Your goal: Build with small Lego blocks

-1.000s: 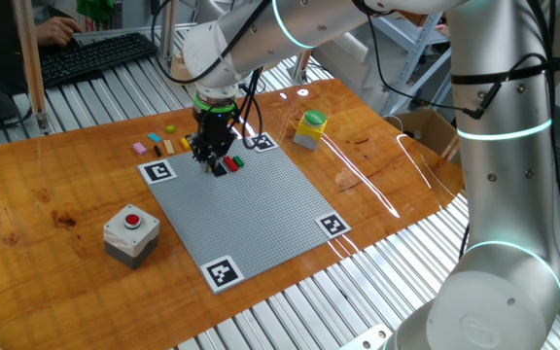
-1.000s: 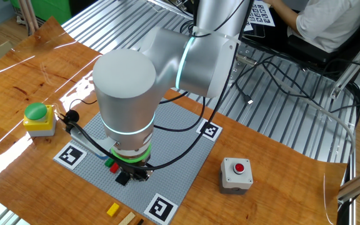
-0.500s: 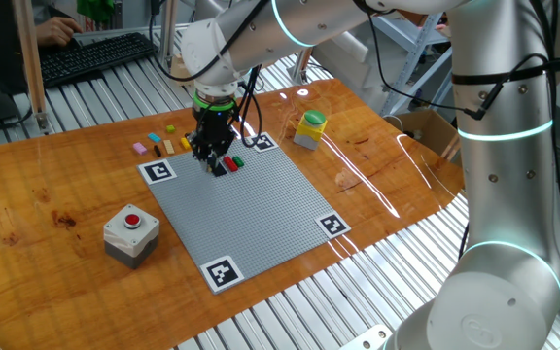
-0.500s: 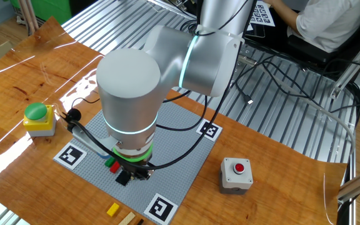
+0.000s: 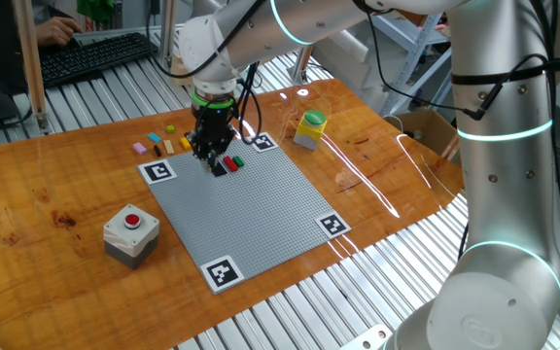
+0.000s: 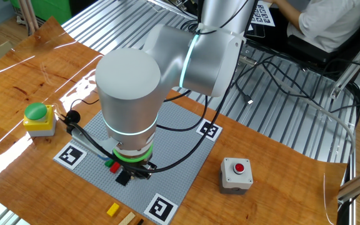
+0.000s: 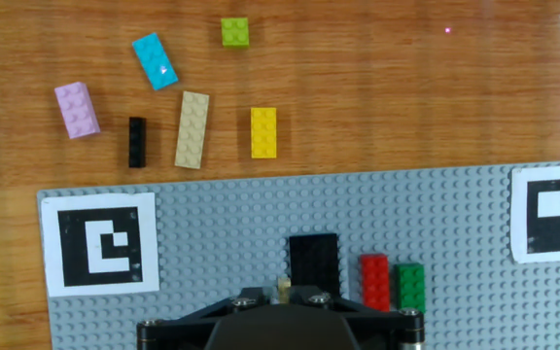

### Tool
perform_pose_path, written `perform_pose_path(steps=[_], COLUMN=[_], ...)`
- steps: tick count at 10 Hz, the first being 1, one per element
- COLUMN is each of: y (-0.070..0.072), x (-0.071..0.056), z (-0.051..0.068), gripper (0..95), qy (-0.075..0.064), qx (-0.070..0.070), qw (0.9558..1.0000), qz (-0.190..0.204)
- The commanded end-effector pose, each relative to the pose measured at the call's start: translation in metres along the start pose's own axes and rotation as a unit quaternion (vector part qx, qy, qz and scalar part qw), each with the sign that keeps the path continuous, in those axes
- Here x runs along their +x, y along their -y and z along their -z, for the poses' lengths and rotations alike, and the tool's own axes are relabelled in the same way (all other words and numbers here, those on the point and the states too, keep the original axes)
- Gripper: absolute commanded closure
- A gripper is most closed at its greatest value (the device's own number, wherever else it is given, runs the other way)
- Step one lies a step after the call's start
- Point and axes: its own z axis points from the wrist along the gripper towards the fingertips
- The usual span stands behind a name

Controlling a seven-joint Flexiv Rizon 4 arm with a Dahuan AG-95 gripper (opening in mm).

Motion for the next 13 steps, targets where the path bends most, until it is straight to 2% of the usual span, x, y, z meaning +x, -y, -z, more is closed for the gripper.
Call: perform_pose_path(steps=[1,6,9,13], y=[0.000,0.001,0.001,0.001], x=[0.001,0.003,0.002,0.003], z=[0.000,-0.002,-0.017,-0.012], gripper=[95.0,95.0,95.0,95.0], qy=[0.001,0.000,0.004,0.000], qx=[0.000,0.000,-0.001,-0.001], qw=[1.0000,1.0000,1.0000,1.0000], qz=[0.001,0.005,0.007,0.004])
